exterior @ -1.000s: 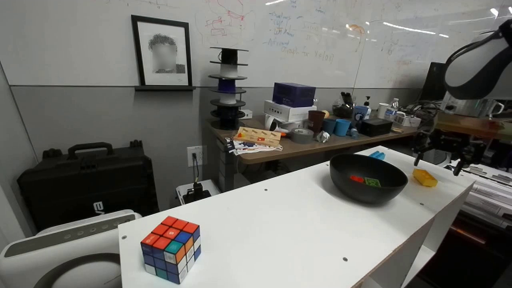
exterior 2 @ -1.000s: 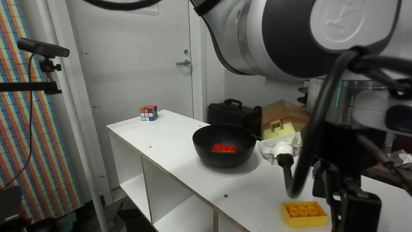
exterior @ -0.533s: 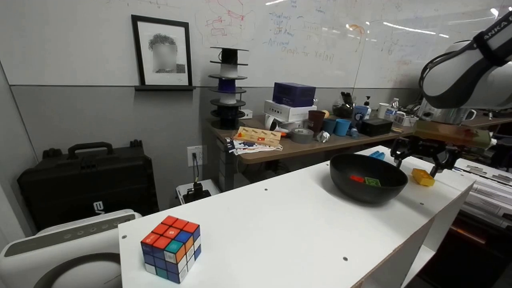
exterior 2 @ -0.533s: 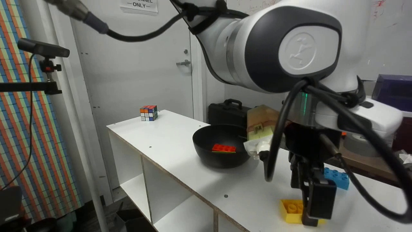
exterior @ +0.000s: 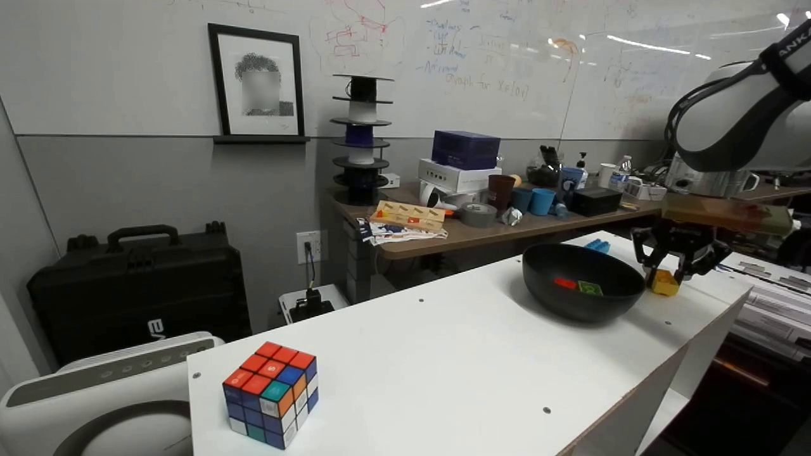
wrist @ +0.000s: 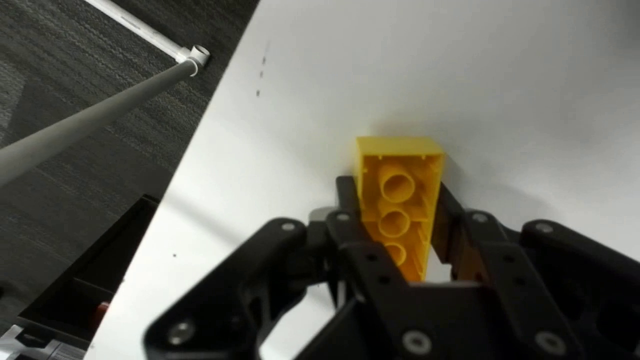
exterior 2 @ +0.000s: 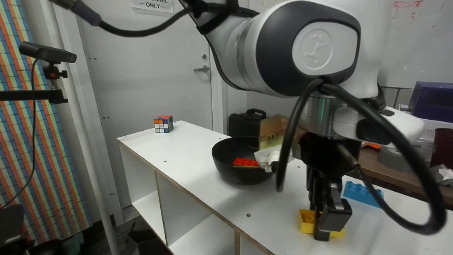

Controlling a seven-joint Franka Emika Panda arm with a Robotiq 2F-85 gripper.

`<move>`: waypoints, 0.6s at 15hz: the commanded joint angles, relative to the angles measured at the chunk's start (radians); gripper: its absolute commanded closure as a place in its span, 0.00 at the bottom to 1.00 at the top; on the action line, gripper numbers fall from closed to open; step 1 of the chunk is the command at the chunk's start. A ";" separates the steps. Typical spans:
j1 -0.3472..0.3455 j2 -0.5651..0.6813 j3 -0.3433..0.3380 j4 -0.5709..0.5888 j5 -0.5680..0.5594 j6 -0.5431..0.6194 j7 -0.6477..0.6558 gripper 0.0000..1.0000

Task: Pick up the orange, blue, green and yellow objects from the table and put them in the bowl

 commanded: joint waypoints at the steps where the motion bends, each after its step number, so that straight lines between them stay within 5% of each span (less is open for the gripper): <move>1: 0.073 -0.176 -0.031 -0.156 -0.051 -0.028 0.058 0.89; 4: 0.128 -0.306 -0.042 -0.239 -0.120 -0.032 0.134 0.89; 9: 0.173 -0.526 0.036 -0.309 -0.230 -0.073 0.237 0.89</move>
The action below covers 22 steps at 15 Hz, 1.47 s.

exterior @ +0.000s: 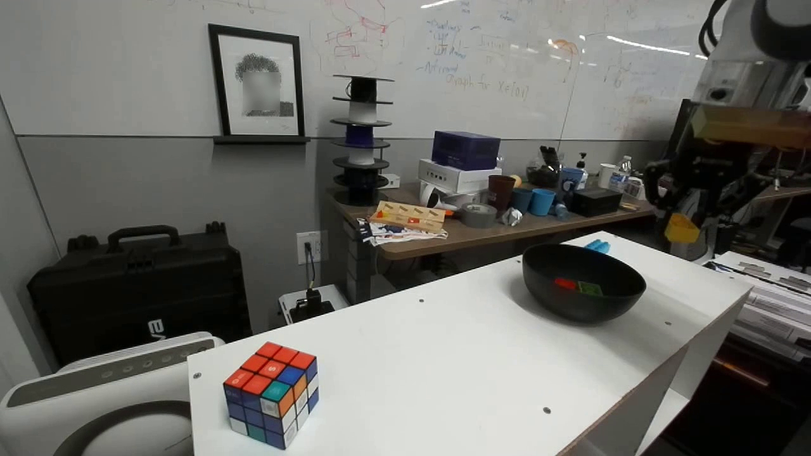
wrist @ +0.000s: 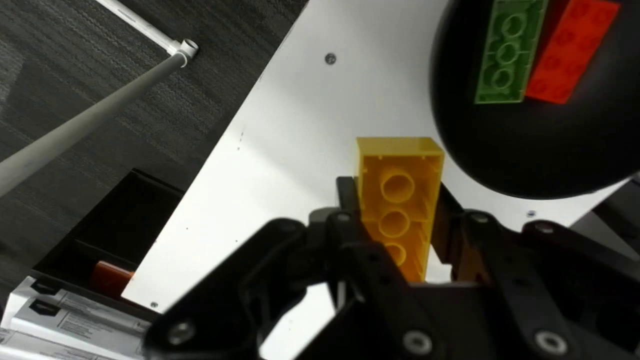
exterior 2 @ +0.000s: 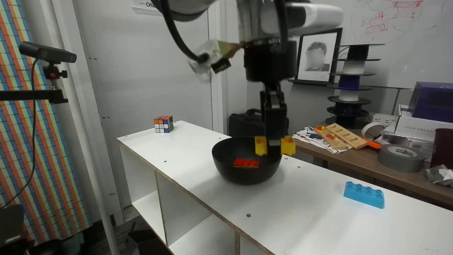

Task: Pick up the orange, blue, green and yellow objects from the table and put them in the bowl

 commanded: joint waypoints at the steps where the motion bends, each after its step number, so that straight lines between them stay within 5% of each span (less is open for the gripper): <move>1: 0.023 -0.161 0.073 -0.062 -0.056 -0.022 0.068 0.89; 7: 0.005 -0.090 0.203 -0.021 0.053 0.022 -0.004 0.89; 14: 0.011 0.125 0.174 0.133 0.016 0.008 0.027 0.89; 15: 0.012 0.146 0.177 0.162 0.032 -0.016 0.018 0.81; 16: 0.014 0.161 0.187 0.186 0.047 -0.028 -0.001 0.39; 18: 0.028 0.169 0.206 0.219 0.059 -0.042 -0.022 0.34; 22: 0.100 0.082 0.218 0.182 0.004 -0.081 0.023 0.00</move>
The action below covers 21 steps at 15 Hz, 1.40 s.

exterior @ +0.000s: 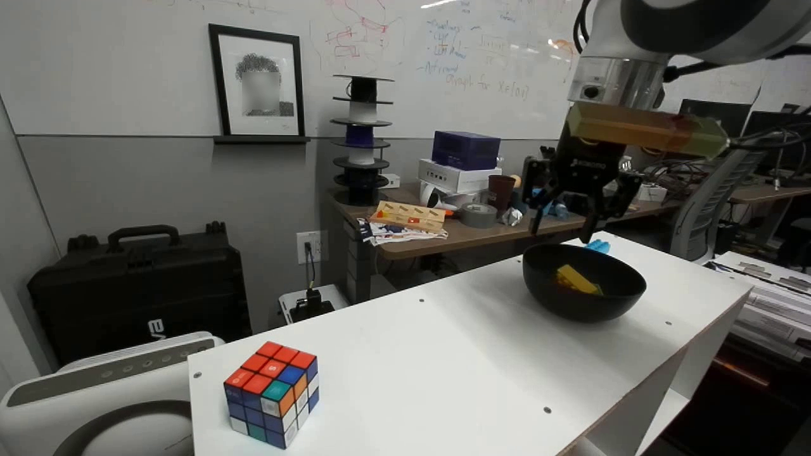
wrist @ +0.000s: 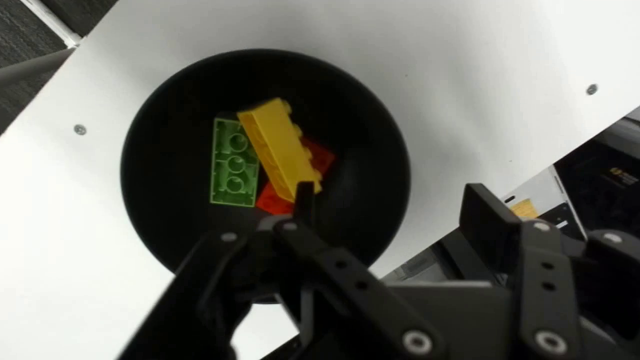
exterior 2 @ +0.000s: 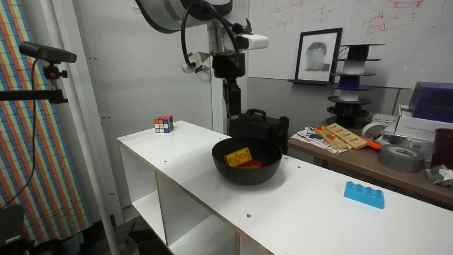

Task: Pick up the orange, blue, green and yellow objects from the table and put them in the bowl

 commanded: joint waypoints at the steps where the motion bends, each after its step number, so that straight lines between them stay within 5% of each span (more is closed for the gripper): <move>1: 0.056 -0.107 0.021 -0.044 -0.003 -0.059 0.008 0.00; 4: 0.056 -0.179 0.081 -0.069 0.101 -0.127 -0.039 0.00; 10: -0.045 -0.194 -0.009 -0.046 0.118 -0.014 0.058 0.00; 21: -0.284 0.108 -0.138 0.151 0.354 0.116 0.076 0.00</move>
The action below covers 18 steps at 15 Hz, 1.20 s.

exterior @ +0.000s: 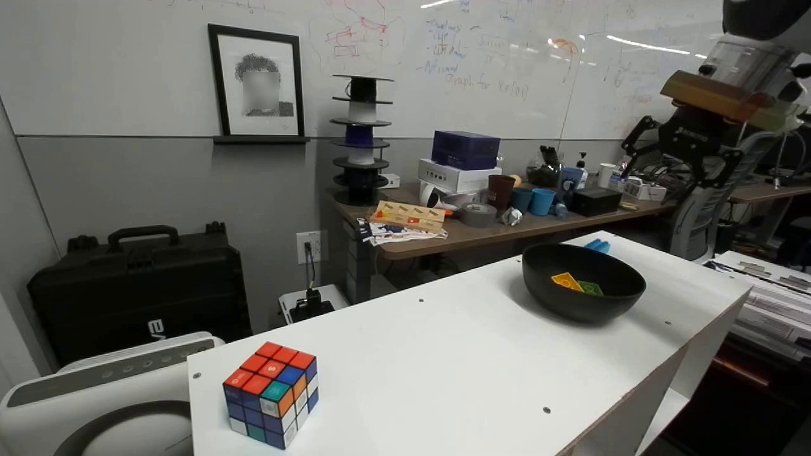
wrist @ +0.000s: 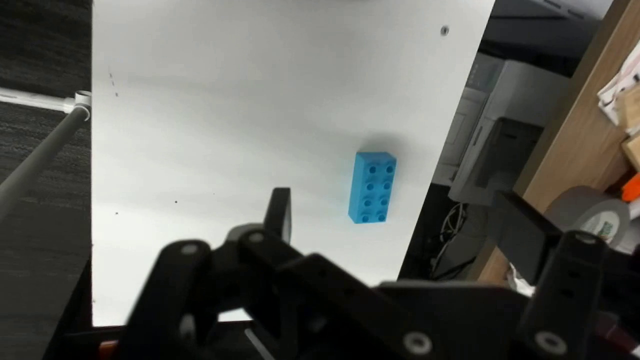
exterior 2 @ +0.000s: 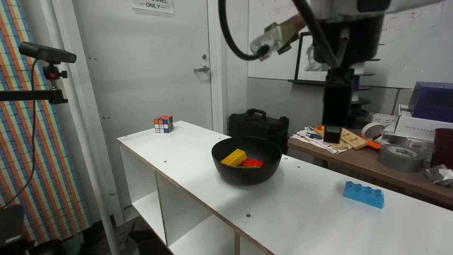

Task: Pick up the orange, blue, green and yellow objects from the table and put them in the bowl

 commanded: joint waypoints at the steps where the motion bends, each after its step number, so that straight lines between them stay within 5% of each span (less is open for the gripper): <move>1: -0.033 0.148 -0.003 0.151 0.070 0.011 0.029 0.00; 11: -0.031 0.420 0.019 0.487 0.055 -0.117 0.065 0.00; 18: -0.037 0.521 -0.006 0.587 0.012 -0.232 0.067 0.00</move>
